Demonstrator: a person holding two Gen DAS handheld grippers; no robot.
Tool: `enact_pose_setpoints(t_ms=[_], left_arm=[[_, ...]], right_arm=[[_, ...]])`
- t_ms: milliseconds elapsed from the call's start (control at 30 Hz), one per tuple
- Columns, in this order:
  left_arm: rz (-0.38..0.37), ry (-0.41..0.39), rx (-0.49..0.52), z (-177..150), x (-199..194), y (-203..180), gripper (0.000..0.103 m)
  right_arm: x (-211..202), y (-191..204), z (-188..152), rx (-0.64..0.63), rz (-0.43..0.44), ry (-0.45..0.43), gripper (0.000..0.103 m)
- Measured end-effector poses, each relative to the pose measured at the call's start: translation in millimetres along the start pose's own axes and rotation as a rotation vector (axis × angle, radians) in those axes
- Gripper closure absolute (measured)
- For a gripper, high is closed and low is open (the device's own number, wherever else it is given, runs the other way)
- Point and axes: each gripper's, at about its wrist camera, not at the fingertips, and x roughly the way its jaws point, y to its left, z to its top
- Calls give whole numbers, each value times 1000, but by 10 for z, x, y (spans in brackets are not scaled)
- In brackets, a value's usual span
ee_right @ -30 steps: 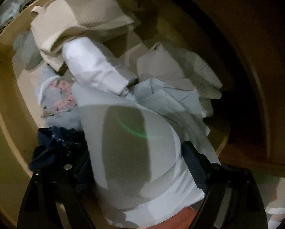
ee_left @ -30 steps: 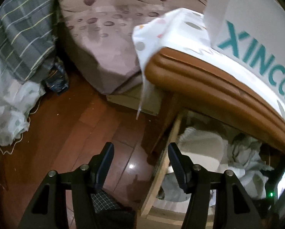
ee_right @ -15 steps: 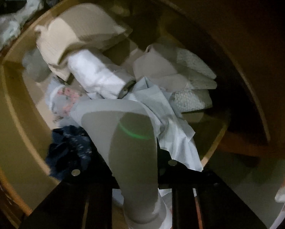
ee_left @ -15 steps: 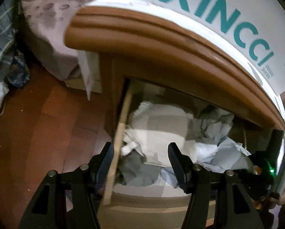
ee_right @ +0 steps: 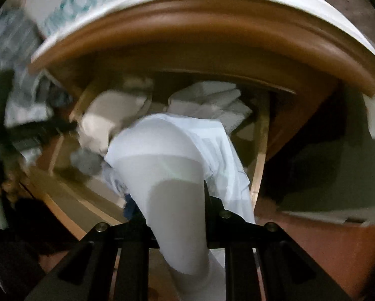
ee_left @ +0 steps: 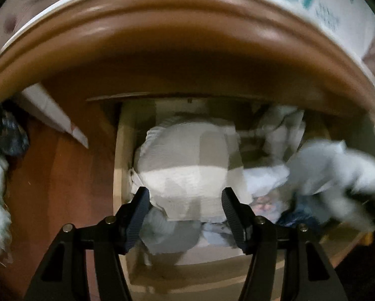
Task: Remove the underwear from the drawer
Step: 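Reach the right tool into the drawer and grasp a white fabric piece, then hold the white fabric with the right tool while the left tool reaches into the drawer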
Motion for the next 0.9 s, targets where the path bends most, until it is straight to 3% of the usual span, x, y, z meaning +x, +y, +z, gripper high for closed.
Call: enact_pose_setpoints(t_ms=[100,300,367,600,700,900], left_arm=[[26,19,128,10,107,-161,41],[10,75,179,52,288,-269,41],[39,87,209,62,360,-297,40],[97,88,424,-8,451,-448,39],[43,150,461,-49,500,-413,39],[-77,142,447,-50,277,-348,39]], right_arm=[[14,30,39,46,36,-45,87],[-83,33,78,72,70,-73,87],[-100,49,70,67,76,-75,87],[-137,40,69,61,98,-79,87],[-131,18,74,71,100,-82,87],[-162,-6,80,81,103,-101,87]])
